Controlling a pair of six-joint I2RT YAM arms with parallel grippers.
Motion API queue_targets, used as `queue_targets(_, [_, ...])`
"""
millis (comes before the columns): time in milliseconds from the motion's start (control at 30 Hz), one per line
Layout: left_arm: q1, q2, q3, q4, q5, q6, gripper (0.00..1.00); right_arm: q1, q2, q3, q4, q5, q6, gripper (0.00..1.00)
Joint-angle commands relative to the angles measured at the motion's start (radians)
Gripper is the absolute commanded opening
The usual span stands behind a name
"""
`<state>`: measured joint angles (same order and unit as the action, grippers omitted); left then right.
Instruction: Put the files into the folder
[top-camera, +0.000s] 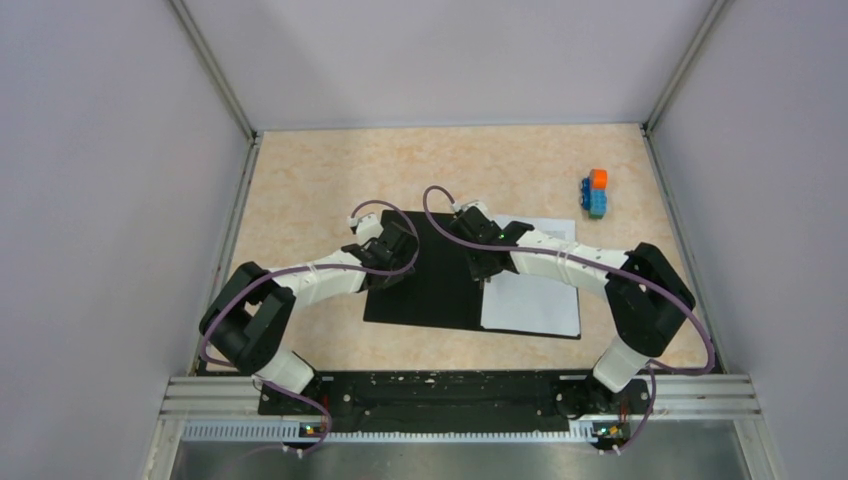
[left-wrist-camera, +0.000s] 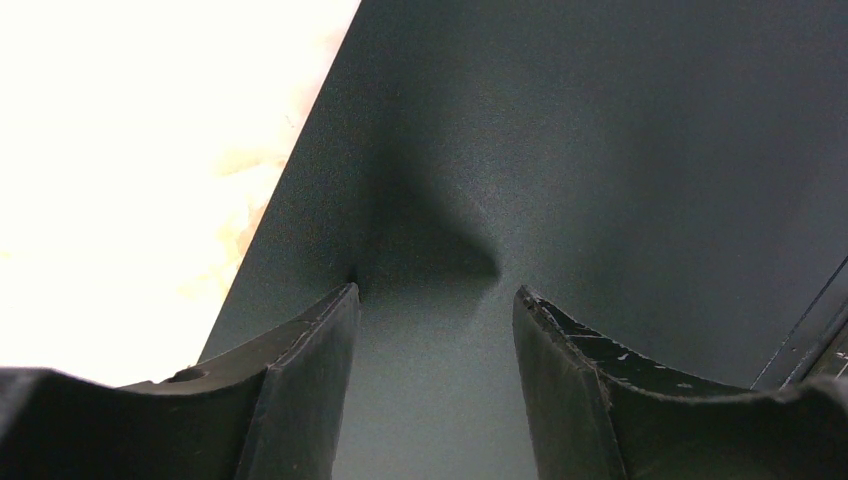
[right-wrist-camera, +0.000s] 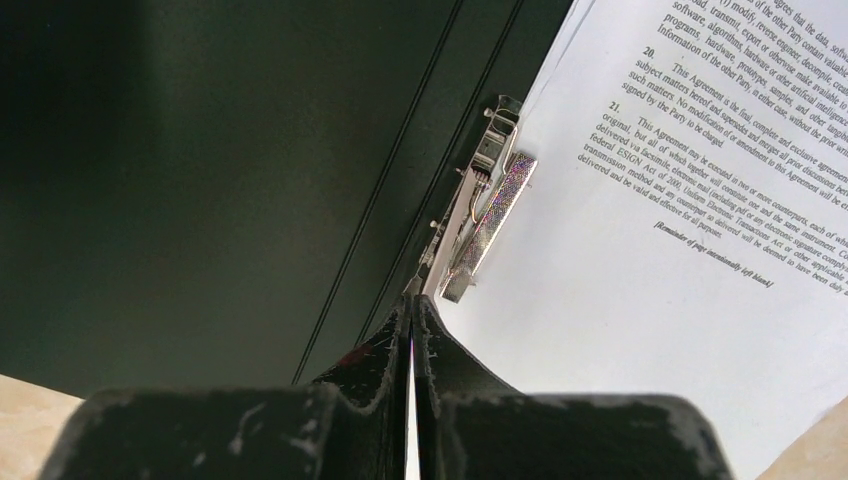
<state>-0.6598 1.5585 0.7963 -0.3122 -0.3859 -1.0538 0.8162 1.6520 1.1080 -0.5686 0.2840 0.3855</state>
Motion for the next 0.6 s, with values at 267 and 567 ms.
queue_targets(267, [0.011, 0.106, -0.061, -0.059, 0.094, -0.04, 0.64, 0.008, 0.011, -0.103, 0.001, -0.014, 0.004, 0.0])
queue_targets(567, [0.01, 0.113, -0.056, -0.061, 0.096, -0.04, 0.64, 0.005, 0.032, -0.139, -0.001, 0.019, 0.017, 0.0])
